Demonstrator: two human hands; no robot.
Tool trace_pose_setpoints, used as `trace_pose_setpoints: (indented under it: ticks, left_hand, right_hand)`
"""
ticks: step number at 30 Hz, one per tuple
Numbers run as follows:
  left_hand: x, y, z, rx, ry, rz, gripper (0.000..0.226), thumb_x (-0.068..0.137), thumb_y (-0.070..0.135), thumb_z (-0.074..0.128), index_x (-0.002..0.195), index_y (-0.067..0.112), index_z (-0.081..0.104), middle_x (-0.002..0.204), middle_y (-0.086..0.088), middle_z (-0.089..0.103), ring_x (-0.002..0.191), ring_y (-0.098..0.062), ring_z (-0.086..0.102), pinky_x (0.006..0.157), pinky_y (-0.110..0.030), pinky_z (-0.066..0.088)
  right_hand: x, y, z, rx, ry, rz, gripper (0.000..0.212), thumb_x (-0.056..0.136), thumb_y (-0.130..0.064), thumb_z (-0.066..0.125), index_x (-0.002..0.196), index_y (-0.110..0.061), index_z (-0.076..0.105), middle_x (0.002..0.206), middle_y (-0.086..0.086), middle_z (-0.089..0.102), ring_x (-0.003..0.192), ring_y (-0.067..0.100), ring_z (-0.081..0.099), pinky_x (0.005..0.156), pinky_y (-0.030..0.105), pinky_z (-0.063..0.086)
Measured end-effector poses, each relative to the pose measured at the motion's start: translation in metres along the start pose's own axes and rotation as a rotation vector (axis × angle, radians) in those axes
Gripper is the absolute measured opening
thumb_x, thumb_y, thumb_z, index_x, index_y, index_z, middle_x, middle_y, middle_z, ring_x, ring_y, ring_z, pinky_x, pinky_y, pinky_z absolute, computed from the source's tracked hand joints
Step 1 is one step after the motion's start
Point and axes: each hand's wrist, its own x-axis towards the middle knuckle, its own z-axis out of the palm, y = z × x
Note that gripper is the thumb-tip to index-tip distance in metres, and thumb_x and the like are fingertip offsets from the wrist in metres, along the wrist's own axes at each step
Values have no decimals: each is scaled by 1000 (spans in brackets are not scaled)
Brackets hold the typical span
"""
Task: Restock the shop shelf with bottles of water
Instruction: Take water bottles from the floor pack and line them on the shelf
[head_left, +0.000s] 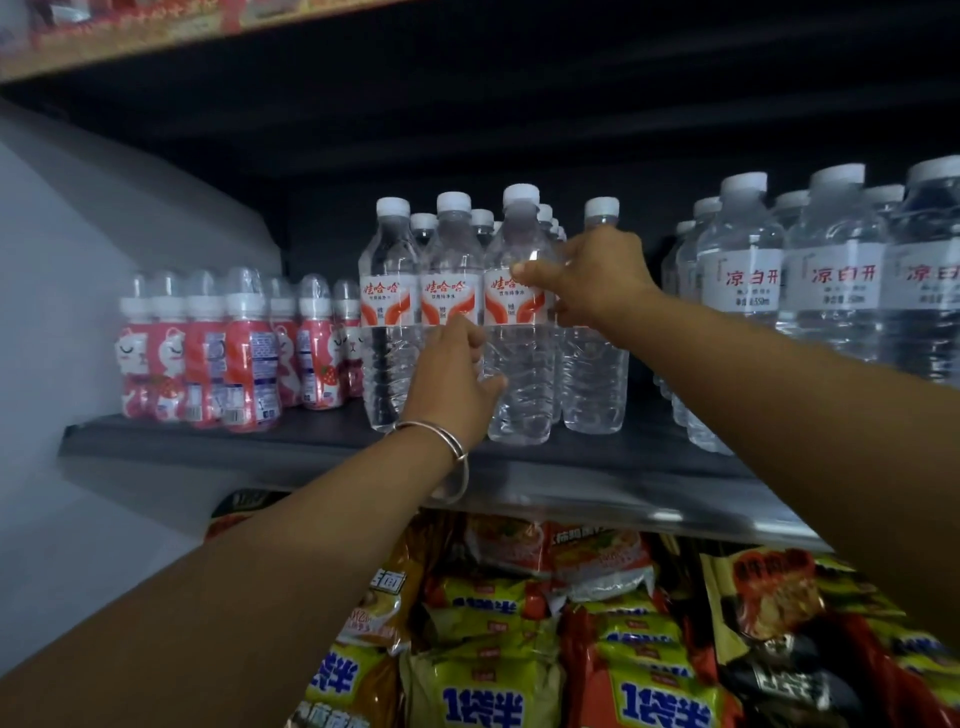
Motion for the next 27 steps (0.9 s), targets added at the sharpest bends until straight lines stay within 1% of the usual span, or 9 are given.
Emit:
trace_pose_setpoints:
  ticks: [2, 7, 9, 12, 14, 17, 20, 23, 27]
  left_hand:
    - [-5, 4, -2, -11, 30, -6, 32, 80, 9, 69, 98, 17, 44, 98, 3, 42, 88, -13, 45, 83, -26, 46]
    - [-42, 23, -2, 30, 126, 35, 41, 81, 7, 67, 117, 10, 46, 118, -7, 42, 110, -24, 46, 97, -39, 43]
    - [-68, 34, 3, 75, 125, 39, 45, 81, 8, 66, 121, 10, 45, 124, -9, 41, 114, -26, 44, 100, -43, 39]
    - [-117, 49, 15, 134, 99, 8, 46, 82, 10, 64, 124, 10, 44, 127, -9, 41, 118, -26, 42, 99, -41, 36]
    - [-155, 55, 26, 149, 90, -18, 47, 81, 10, 65, 124, 10, 45, 126, -10, 42, 119, -27, 41, 96, -41, 36]
    - [-219, 56, 46, 126, 66, -50, 48, 78, 7, 67, 121, 8, 47, 124, -12, 44, 116, -30, 44, 94, -46, 39]
    - [-289, 47, 67, 132, 5, -104, 46, 80, 7, 64, 123, 8, 46, 123, -12, 44, 114, -31, 44, 92, -46, 39]
    - [-364, 26, 91, 117, -61, -152, 46, 78, 7, 61, 122, 6, 47, 121, -14, 46, 112, -35, 46, 88, -52, 41]
    - [-455, -7, 122, 118, -143, -264, 49, 75, 6, 68, 121, 8, 50, 122, -12, 49, 116, -32, 46, 95, -45, 36]
  right_hand:
    - [-10, 0, -5, -166, 79, -78, 51, 82, -48, 65, 99, 0, 66, 83, 9, 66, 74, 21, 64, 78, 43, 56]
    - [-65, 20, -19, -303, 73, -338, 47, 89, -40, 61, 130, -18, 54, 118, 7, 64, 106, 24, 59, 88, 39, 50]
    - [-97, 36, -23, -368, 48, -456, 50, 89, -32, 62, 135, -16, 49, 130, 8, 57, 118, 28, 49, 97, 40, 42]
    - [-150, 63, -30, -445, -11, -516, 55, 88, -24, 63, 138, -11, 44, 146, 11, 42, 129, 32, 37, 107, 43, 31]
    - [-187, 84, -34, -462, -52, -509, 59, 86, -22, 64, 139, -9, 43, 148, 12, 38, 129, 33, 37, 105, 46, 32]
    - [-245, 117, -35, -488, -143, -450, 67, 85, -26, 63, 144, -12, 34, 151, 8, 33, 129, 30, 35, 103, 42, 32]
    - [-305, 154, -27, -442, -234, -396, 72, 84, -27, 66, 144, -10, 32, 147, 7, 39, 125, 30, 39, 99, 40, 34]
    - [-369, 201, -8, -390, -351, -335, 77, 79, -26, 73, 142, -3, 35, 137, 16, 49, 118, 37, 46, 93, 43, 39]
    - [-451, 260, 27, -323, -497, -227, 79, 83, -28, 70, 145, -5, 28, 139, 17, 46, 123, 37, 42, 97, 46, 37]
